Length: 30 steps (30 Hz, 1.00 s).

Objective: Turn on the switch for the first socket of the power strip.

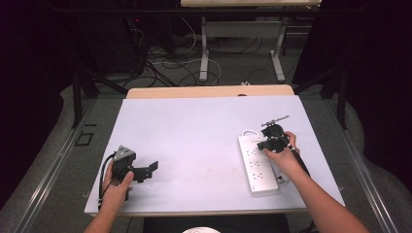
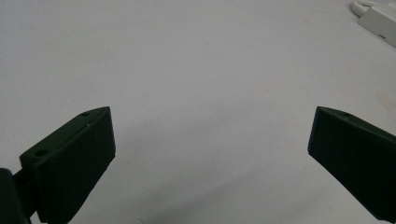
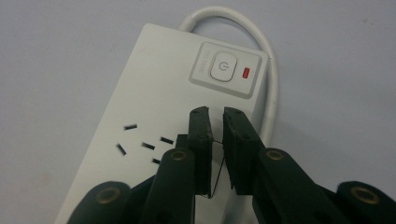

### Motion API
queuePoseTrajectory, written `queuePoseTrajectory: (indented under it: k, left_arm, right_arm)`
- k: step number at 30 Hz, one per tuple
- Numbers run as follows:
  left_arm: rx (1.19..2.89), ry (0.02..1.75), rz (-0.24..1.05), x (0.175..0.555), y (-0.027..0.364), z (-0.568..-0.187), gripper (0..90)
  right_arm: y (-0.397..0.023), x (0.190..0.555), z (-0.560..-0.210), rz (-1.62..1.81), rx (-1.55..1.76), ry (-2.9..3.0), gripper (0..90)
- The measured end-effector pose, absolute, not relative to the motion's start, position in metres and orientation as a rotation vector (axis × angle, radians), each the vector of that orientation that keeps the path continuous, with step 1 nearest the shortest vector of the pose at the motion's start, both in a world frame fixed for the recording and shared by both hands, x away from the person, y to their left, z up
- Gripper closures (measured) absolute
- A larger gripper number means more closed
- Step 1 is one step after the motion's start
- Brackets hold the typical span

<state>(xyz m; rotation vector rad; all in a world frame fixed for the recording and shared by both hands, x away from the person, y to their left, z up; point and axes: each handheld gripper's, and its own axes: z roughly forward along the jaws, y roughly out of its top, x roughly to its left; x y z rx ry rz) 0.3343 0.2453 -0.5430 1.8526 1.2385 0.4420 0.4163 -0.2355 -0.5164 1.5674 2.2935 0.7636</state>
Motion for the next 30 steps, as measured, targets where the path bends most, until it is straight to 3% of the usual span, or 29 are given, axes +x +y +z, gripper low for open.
queuePoseTrajectory:
  k: [13,30]
  left_arm:
    - [1.851,1.239,0.441,0.3342,0.2451,-0.5431,1.0]
    - [1.846,1.243,0.434,0.3341,0.2446,-0.5433,0.9]
  right_arm:
    - [-0.2331,0.4156,-0.5138,0.797,1.587,2.301,67.3]
    - [-0.2346,0.4157,-0.5131,0.837,1.612,2.290,42.8]
